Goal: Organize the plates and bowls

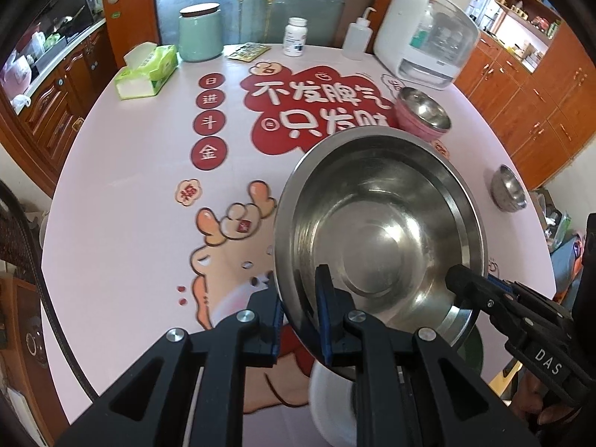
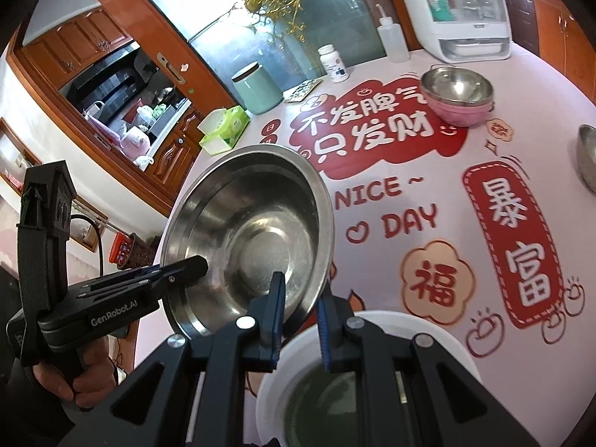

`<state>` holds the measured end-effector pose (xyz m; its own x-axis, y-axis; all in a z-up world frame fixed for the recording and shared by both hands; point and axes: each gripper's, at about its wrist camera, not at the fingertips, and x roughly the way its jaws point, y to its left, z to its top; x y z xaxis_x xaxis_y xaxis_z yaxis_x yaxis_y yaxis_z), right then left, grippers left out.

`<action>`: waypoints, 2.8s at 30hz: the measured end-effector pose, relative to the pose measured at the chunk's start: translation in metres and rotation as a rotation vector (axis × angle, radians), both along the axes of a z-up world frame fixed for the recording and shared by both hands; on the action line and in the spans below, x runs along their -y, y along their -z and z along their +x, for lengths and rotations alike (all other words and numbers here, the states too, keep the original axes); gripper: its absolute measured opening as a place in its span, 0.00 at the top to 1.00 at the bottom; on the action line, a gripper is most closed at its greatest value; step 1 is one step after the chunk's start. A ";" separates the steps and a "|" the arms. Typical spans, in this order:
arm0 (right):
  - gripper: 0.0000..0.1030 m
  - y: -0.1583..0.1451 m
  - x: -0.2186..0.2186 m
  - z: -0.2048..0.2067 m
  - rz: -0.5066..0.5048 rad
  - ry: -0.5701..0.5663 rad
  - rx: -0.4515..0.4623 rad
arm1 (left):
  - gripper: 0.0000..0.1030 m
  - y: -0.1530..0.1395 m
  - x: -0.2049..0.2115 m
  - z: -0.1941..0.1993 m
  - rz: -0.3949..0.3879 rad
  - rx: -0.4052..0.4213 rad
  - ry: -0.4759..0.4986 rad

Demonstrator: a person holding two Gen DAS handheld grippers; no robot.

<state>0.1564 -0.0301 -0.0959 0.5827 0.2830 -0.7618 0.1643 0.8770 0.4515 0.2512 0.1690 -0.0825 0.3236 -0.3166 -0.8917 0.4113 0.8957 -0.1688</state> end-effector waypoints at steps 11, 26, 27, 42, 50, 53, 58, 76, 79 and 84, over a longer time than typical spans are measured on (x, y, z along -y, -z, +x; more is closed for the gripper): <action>0.85 -0.013 0.058 -0.053 0.012 0.000 0.006 | 0.86 -0.016 0.057 -0.058 -0.006 0.014 0.011; 0.85 0.000 0.149 -0.120 0.028 0.005 -0.046 | 0.86 -0.006 0.151 -0.130 0.010 -0.013 0.036; 0.85 0.001 0.153 -0.124 0.028 0.005 -0.051 | 0.86 -0.004 0.158 -0.134 0.011 -0.017 0.038; 0.85 0.041 0.222 -0.167 0.010 0.014 -0.197 | 0.84 0.048 0.242 -0.182 0.060 -0.126 0.060; 0.85 0.068 0.241 -0.176 0.031 0.012 -0.273 | 0.84 0.073 0.265 -0.192 0.104 -0.177 0.069; 0.85 0.075 0.245 -0.177 0.031 0.015 -0.296 | 0.83 0.080 0.271 -0.192 0.119 -0.188 0.073; 0.85 0.083 0.250 -0.176 0.040 0.014 -0.319 | 0.83 0.090 0.278 -0.193 0.144 -0.197 0.076; 0.85 0.080 0.257 -0.175 0.075 -0.001 -0.294 | 0.67 0.092 0.277 -0.191 0.193 -0.173 0.047; 0.83 0.077 0.260 -0.177 0.090 0.015 -0.285 | 0.63 0.084 0.273 -0.188 0.180 -0.161 0.032; 0.71 0.067 0.267 -0.180 0.119 0.057 -0.253 | 0.47 0.063 0.268 -0.183 0.141 -0.140 0.006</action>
